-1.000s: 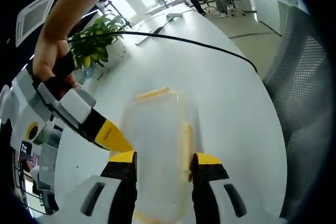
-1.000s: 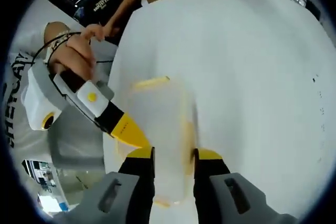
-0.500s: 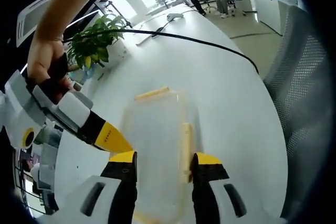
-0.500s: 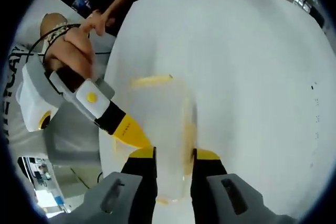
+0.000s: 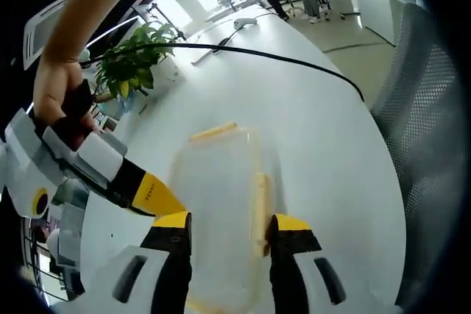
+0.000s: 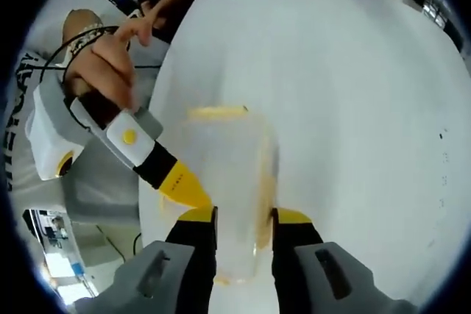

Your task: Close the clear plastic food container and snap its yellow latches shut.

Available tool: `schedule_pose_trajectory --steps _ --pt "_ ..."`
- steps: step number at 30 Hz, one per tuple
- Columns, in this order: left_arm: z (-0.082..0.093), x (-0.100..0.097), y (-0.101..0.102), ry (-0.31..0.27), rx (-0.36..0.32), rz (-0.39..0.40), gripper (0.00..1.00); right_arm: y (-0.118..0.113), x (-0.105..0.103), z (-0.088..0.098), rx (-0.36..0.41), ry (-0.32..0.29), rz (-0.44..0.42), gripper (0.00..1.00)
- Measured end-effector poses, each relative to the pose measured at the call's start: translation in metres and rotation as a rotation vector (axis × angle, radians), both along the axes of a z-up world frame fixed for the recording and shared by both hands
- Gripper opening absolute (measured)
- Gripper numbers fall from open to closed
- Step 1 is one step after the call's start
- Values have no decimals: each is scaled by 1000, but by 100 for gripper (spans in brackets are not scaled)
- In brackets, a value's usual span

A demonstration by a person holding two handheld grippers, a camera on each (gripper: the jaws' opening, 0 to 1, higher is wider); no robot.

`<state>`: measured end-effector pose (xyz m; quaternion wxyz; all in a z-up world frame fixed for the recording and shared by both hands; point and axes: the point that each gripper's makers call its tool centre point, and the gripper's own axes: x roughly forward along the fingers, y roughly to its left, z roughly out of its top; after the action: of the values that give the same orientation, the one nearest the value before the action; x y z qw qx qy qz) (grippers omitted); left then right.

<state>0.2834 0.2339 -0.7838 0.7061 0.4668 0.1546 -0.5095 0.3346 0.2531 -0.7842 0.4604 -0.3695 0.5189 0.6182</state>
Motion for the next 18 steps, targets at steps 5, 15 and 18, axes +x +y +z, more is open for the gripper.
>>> schedule_pose_trajectory --steps 5,15,18 --pt "0 0 0 -3 0 1 36 -1 3 -1 1 56 -23 22" --pt "0 -8 -2 -6 -25 -4 37 -3 -10 -9 -19 106 7 22" --pt "0 -9 -2 -11 -21 -6 38 -4 -7 -6 -32 76 17 22"
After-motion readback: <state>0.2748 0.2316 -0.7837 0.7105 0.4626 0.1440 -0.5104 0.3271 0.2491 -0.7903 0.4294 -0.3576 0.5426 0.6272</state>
